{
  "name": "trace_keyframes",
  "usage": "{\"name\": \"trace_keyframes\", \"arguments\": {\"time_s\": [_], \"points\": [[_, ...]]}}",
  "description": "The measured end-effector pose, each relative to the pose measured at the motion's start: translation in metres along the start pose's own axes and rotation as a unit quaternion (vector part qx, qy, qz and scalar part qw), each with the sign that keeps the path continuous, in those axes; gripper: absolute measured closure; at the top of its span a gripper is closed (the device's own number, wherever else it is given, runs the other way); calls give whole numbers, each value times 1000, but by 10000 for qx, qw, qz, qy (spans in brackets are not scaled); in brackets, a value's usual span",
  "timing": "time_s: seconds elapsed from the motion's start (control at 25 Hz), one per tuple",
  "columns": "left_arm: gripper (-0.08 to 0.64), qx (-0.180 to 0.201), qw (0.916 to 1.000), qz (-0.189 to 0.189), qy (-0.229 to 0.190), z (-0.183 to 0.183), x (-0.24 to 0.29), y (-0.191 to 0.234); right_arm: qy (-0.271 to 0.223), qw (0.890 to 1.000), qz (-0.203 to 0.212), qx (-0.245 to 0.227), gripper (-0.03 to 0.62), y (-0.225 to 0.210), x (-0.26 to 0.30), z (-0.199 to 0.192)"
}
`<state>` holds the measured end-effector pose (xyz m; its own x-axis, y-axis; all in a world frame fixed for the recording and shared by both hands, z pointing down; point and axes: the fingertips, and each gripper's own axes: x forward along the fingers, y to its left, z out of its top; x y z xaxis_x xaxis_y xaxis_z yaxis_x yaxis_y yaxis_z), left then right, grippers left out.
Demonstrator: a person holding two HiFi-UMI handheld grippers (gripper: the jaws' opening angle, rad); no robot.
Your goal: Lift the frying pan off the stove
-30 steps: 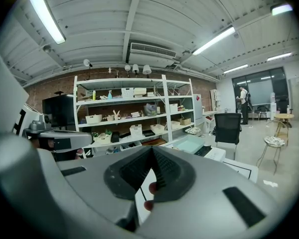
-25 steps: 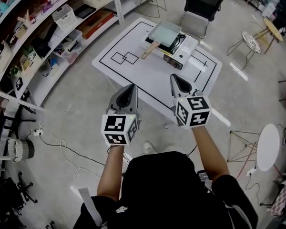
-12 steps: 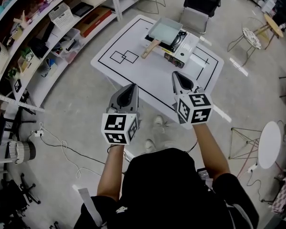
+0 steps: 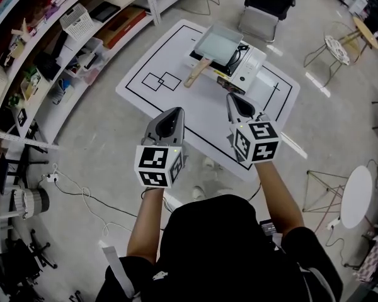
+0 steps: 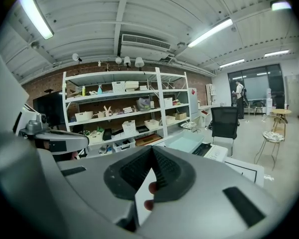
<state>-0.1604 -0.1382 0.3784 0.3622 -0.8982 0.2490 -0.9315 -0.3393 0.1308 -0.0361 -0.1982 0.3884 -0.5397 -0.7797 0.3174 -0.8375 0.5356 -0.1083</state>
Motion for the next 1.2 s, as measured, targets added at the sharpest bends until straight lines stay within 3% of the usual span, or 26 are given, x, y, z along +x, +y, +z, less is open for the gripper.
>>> {"name": "trace_keyframes", "arguments": {"time_s": [0.52, 0.96, 1.2], "points": [[548, -84, 9992, -36, 402, -3, 87, 29, 269, 9993, -73, 259, 592, -55, 66, 1], [546, -28, 9963, -32, 854, -19, 149, 46, 604, 9971, -52, 469, 592, -87, 106, -24], [545, 81, 9900, -191, 1394, -23, 183, 53, 735, 9956, -53, 580, 592, -101, 121, -36]]}}
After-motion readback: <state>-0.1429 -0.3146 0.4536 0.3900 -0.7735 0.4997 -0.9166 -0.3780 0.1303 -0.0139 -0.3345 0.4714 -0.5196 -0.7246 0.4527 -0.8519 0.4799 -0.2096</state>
